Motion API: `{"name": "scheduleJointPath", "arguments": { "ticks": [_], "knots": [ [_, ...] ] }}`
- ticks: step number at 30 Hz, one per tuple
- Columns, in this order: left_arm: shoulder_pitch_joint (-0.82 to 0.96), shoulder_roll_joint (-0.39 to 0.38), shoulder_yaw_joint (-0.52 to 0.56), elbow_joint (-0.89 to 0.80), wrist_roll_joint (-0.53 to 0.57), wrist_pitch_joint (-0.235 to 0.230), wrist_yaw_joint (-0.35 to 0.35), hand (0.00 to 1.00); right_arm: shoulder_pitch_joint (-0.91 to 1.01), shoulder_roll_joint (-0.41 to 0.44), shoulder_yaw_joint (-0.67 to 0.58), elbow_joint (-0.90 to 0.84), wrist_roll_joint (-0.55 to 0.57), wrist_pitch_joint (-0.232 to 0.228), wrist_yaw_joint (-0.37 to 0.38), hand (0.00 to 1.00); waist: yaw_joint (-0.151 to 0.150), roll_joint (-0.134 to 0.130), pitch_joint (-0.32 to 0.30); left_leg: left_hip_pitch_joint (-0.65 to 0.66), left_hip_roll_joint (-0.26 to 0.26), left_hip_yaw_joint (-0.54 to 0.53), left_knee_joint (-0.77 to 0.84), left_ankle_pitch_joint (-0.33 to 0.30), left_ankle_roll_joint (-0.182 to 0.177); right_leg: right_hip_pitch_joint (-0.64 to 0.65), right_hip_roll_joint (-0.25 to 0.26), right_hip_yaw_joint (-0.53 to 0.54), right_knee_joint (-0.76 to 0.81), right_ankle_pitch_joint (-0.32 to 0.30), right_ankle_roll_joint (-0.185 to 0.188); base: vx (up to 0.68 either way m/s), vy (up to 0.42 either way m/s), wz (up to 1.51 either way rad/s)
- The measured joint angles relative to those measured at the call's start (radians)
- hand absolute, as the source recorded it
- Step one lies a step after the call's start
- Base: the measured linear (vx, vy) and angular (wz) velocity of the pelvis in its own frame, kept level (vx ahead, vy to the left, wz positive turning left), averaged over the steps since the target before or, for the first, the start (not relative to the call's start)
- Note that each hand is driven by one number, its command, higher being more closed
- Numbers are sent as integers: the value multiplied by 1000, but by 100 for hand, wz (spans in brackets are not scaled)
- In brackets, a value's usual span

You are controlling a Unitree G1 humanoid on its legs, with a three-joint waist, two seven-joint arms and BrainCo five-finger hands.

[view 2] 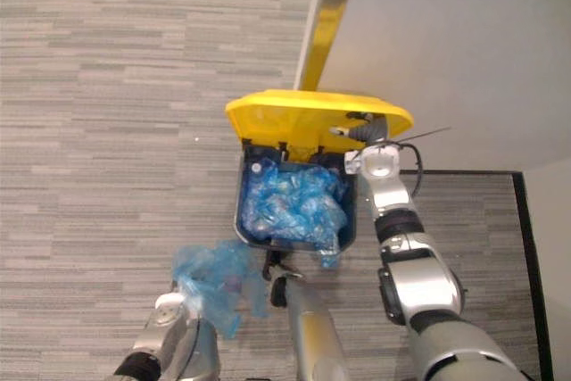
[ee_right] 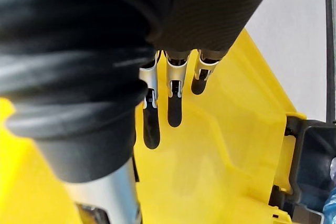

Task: Gather rubbish on tea table into small bin, then transfer packed bag to large trash can.

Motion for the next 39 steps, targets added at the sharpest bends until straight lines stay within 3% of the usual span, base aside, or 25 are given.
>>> {"name": "scheduleJointPath", "arguments": {
  "ticks": [10,16,23,28,31,39],
  "knots": [
    [-54,4,-97,-399,-115,-33,-23,100,-1,-23,3,0,-1,2,13,0,-16,8,5,3,-11,-8,21,-1,-3,14,-26,-14,21,-3,-4,-13,1,4],
    [-163,11,-144,-506,-124,-62,-20,100,-9,-38,23,0,-1,1,20,0,-23,16,10,5,-20,-5,34,-3,-5,17,-34,-8,30,-2,-4,-13,-1,1],
    [-249,11,-188,-540,-123,-63,-9,100,-47,-38,61,0,-1,1,39,0,-39,24,14,19,-20,1,9,0,-1,11,-29,5,23,-2,-4,-9,-24,-5],
    [-338,11,-196,-513,-120,-62,18,100,-87,-50,69,-1,-1,2,39,0,-53,34,19,-4,-19,5,11,4,-9,-20,-27,9,23,1,-6,-2,-23,-3],
    [-461,11,-196,-315,-120,-50,28,100,-126,-73,92,-1,-2,7,39,0,-63,37,21,-38,-18,-2,16,6,-15,-46,-27,6,18,8,-13,-6,-38,4],
    [-609,2,-196,-8,-60,4,47,100,-146,-71,92,-84,-1,13,36,0,-81,36,32,-115,-17,0,20,18,-38,-126,-26,6,21,15,-18,-8,-40,0]
  ]
}}
